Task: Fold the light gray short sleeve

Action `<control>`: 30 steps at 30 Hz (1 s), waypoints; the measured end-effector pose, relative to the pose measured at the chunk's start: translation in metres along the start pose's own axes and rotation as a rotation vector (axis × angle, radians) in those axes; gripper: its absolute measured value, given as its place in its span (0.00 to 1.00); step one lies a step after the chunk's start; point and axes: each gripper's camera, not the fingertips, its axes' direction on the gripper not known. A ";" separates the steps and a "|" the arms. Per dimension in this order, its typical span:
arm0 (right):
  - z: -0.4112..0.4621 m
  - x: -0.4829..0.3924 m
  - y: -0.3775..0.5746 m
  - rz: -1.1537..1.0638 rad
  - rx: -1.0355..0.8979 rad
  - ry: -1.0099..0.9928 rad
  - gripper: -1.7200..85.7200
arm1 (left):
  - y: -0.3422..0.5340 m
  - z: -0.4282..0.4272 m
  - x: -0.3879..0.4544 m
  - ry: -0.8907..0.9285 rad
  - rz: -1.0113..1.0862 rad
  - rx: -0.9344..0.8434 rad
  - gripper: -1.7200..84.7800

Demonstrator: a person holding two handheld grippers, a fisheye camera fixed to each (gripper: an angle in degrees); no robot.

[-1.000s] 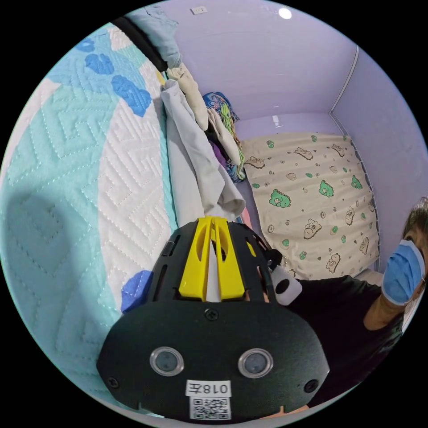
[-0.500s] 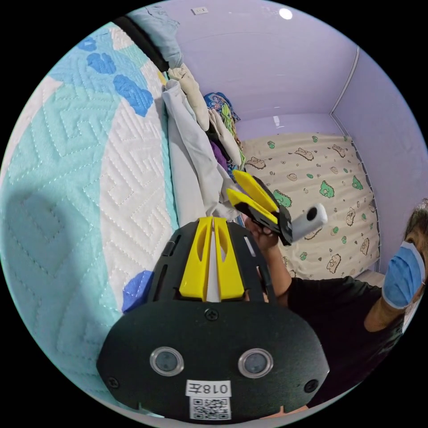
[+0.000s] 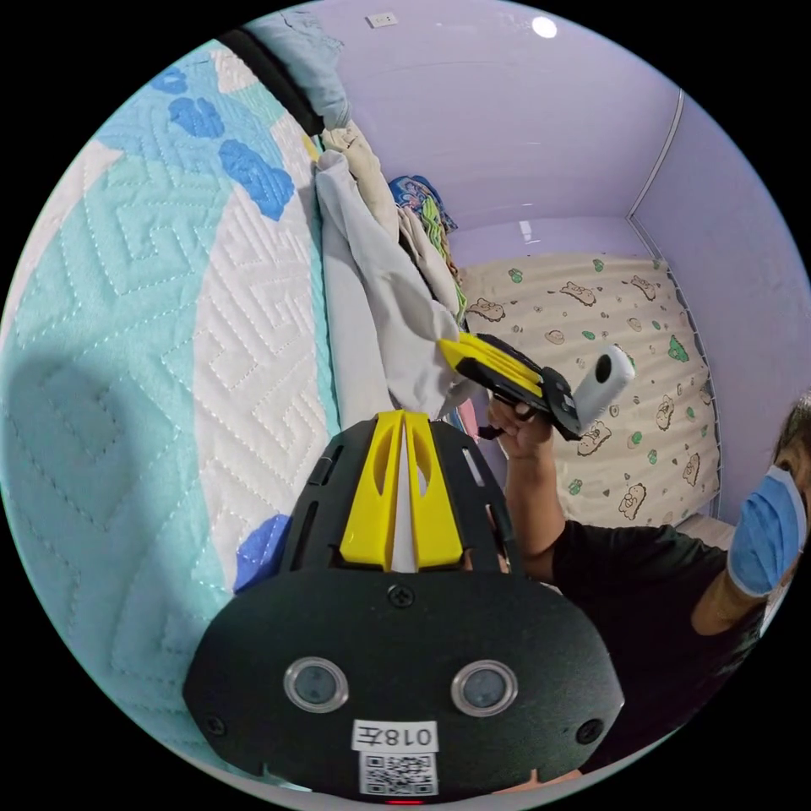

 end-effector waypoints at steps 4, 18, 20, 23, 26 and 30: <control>-0.026 0.009 -0.007 0.023 0.012 -0.029 0.02 | -0.002 0.003 0.000 -0.001 0.000 0.002 0.01; 0.034 0.163 0.001 0.352 -0.106 0.310 0.09 | -0.007 0.005 -0.003 -0.010 -0.001 0.003 0.01; 0.034 0.197 0.017 0.533 -0.042 0.207 0.11 | -0.007 0.004 -0.004 -0.008 -0.001 0.003 0.01; 0.017 0.211 0.036 0.660 0.086 0.175 0.11 | -0.008 0.002 -0.005 -0.007 -0.004 0.001 0.01; 0.009 0.199 0.033 0.563 0.142 0.131 0.11 | -0.008 0.000 -0.005 -0.008 -0.002 0.001 0.01; 0.003 0.172 0.011 0.364 0.241 -0.049 0.11 | -0.007 -0.004 -0.005 -0.013 0.001 0.003 0.01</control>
